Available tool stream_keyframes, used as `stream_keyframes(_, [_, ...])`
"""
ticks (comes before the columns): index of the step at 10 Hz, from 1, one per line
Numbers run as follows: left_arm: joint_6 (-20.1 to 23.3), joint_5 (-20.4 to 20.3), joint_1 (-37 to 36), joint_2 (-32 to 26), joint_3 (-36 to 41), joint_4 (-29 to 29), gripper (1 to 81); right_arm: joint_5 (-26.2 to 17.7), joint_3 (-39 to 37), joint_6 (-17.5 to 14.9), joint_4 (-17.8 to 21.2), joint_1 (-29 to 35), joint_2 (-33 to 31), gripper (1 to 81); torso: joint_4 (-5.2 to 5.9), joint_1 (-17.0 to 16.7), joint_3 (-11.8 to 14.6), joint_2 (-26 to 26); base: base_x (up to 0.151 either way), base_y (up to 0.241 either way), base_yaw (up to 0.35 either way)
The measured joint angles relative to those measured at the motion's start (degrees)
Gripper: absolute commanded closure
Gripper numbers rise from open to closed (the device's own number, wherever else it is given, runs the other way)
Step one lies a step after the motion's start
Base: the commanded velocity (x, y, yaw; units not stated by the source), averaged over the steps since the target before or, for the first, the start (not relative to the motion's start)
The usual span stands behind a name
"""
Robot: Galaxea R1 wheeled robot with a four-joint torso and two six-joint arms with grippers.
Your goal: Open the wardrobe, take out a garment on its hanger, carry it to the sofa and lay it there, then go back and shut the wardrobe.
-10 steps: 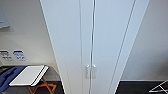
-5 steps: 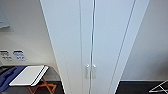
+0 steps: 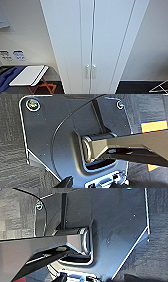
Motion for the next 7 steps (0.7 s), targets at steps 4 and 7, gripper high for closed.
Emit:
stream_keyframes(4, [-0.55,0.21,-2.66,-4.22,5.95,-0.24,1.0,-0.45,3.28,0.20,0.96,3.55,-4.27,1.0,0.00,0.00,0.00,0.00,0.000,0.000,0.000])
stream_keyframes(7, [-0.60,0.69,-4.88,-7.55,11.52,-1.15,1.0,-0.83,8.37,0.20,1.12,5.81,-6.56,1.0,0.00,0.00,0.00,0.00,0.000,0.000,0.000])
